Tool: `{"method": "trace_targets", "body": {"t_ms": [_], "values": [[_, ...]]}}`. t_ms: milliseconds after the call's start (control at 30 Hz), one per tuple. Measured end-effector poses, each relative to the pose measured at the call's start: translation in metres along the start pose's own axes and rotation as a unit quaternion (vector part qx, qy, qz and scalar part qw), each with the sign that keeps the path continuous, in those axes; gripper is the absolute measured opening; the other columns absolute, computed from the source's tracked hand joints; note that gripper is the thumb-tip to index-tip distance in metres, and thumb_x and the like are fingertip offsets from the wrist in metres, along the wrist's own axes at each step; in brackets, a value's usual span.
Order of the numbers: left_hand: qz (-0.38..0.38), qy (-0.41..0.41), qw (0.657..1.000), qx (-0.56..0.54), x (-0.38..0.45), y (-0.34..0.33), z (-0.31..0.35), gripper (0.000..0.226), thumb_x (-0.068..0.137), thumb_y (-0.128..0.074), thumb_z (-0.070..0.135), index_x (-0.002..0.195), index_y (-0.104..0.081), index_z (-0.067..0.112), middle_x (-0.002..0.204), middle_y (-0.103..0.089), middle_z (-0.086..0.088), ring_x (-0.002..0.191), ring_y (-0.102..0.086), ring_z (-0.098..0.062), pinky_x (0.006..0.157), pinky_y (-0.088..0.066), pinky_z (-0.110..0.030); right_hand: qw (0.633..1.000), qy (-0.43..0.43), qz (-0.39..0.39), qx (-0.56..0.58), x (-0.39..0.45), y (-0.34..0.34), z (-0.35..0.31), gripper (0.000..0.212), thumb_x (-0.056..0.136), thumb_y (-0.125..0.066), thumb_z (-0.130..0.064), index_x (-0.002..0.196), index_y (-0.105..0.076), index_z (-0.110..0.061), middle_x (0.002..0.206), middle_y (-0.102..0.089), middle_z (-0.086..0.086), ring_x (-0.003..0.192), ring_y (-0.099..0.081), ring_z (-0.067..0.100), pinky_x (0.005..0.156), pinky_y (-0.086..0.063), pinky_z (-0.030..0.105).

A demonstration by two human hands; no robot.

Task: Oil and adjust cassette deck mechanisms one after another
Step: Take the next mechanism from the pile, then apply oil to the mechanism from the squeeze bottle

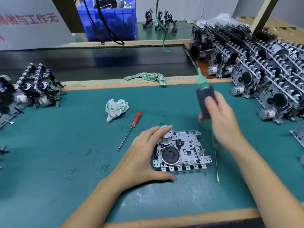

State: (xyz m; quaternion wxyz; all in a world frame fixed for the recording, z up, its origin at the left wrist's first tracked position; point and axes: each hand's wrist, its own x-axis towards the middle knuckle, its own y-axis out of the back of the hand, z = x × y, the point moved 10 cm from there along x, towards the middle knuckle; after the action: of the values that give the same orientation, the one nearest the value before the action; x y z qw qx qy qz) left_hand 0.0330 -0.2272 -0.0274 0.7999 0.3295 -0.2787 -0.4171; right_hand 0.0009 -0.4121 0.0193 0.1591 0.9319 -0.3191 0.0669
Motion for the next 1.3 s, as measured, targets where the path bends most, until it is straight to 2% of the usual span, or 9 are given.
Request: {"method": "trace_targets", "body": {"t_ms": [67, 133, 233, 367, 533, 700, 833, 967, 1300], "values": [[-0.001, 0.001, 1.0, -0.002, -0.001, 0.0, -0.002, 0.115, 0.055, -0.075, 0.069, 0.143, -0.003, 0.054, 0.142, -0.023, 0.032, 0.134, -0.022, 0.006, 0.111, -0.024, -0.021, 0.997, 0.029, 0.031, 0.057, -0.01, 0.01, -0.028, 0.012, 0.091, -0.048, -0.036, 0.103, -0.05, -0.037, 0.07, -0.056, -0.008, 0.053, -0.047, 0.009, 0.051, -0.044, 0.026], [0.0, 0.005, 1.0, -0.006, -0.001, -0.001, -0.005, 0.12, 0.053, -0.074, 0.071, 0.143, 0.003, 0.054, 0.138, -0.016, 0.044, 0.13, -0.021, 0.013, 0.107, -0.021, -0.011, 0.989, 0.036, 0.045, 0.139, -0.025, 0.014, -0.045, 0.02, 0.084, -0.059, -0.034, 0.103, -0.052, -0.035, 0.071, -0.061, -0.01, 0.05, -0.045, 0.01, 0.05, -0.043, 0.022], [0.002, 0.029, 0.999, -0.029, -0.002, -0.004, -0.014, 0.128, 0.05, -0.075, 0.07, 0.141, 0.013, 0.055, 0.125, -0.014, 0.051, 0.118, -0.022, 0.022, 0.097, -0.017, 0.002, 0.932, -0.028, 0.01, 0.362, -0.044, -0.008, -0.045, 0.013, 0.078, -0.061, -0.018, 0.091, -0.062, -0.021, 0.074, -0.059, -0.008, 0.049, -0.04, 0.007, 0.049, -0.039, 0.018], [-0.005, 0.023, 0.999, -0.025, -0.001, -0.007, -0.012, 0.122, 0.052, -0.076, 0.068, 0.146, -0.002, 0.044, 0.135, -0.023, 0.036, 0.129, -0.026, 0.007, 0.107, -0.023, -0.014, 0.871, -0.071, 0.094, 0.478, -0.063, -0.024, -0.027, 0.011, 0.076, -0.063, -0.026, 0.077, -0.055, -0.018, 0.066, -0.056, -0.007, 0.043, -0.031, 0.002, 0.04, -0.029, 0.013], [0.001, 0.028, 0.999, -0.033, -0.001, -0.004, -0.012, 0.111, 0.053, -0.083, 0.059, 0.143, -0.024, 0.033, 0.14, -0.032, 0.023, 0.13, -0.029, 0.002, 0.108, -0.029, -0.029, 0.89, -0.081, 0.202, 0.401, -0.081, -0.027, -0.007, 0.021, 0.063, -0.064, -0.046, 0.066, -0.059, -0.025, 0.056, -0.051, -0.012, 0.041, -0.044, 0.005, 0.034, -0.025, 0.009], [0.004, 0.03, 0.999, -0.04, -0.001, -0.004, -0.011, 0.109, 0.054, -0.08, 0.061, 0.143, -0.026, 0.031, 0.141, -0.033, 0.021, 0.13, -0.032, -0.001, 0.108, -0.032, -0.033, 0.94, 0.003, 0.177, 0.292, -0.087, -0.035, -0.012, 0.008, 0.07, -0.061, -0.04, 0.067, -0.062, -0.033, 0.062, -0.054, -0.017, 0.054, -0.051, 0.003, 0.045, -0.041, 0.018], [0.009, 0.031, 0.999, -0.038, 0.0, -0.004, -0.012, 0.108, 0.053, -0.081, 0.06, 0.142, -0.026, 0.032, 0.138, -0.036, 0.021, 0.127, -0.036, -0.003, 0.105, -0.035, -0.035, 0.952, 0.02, 0.183, 0.243, -0.087, -0.034, -0.008, 0.018, 0.072, -0.061, -0.039, 0.07, -0.055, -0.023, 0.063, -0.053, -0.014, 0.061, -0.05, 0.006, 0.062, -0.043, 0.022], [0.012, 0.029, 0.999, -0.038, 0.0, -0.004, -0.011, 0.105, 0.054, -0.08, 0.061, 0.14, -0.029, 0.031, 0.135, -0.039, 0.02, 0.124, -0.039, -0.003, 0.103, -0.035, -0.032, 0.965, 0.011, 0.179, 0.192, -0.084, -0.036, -0.005, 0.034, 0.073, -0.061, -0.042, 0.071, -0.049, -0.01, 0.061, -0.05, -0.012, 0.059, -0.048, 0.006, 0.061, -0.042, 0.021], [0.011, 0.027, 0.998, -0.048, 0.0, -0.003, -0.009, 0.1, 0.056, -0.082, 0.056, 0.139, -0.033, 0.03, 0.135, -0.041, 0.019, 0.124, -0.04, -0.003, 0.103, -0.035, -0.031, 0.975, 0.029, 0.151, 0.163, -0.082, -0.04, -0.008, 0.037, 0.075, -0.059, -0.041, 0.072, -0.049, -0.005, 0.061, -0.049, -0.01, 0.058, -0.047, 0.004, 0.062, -0.04, 0.016]]}}
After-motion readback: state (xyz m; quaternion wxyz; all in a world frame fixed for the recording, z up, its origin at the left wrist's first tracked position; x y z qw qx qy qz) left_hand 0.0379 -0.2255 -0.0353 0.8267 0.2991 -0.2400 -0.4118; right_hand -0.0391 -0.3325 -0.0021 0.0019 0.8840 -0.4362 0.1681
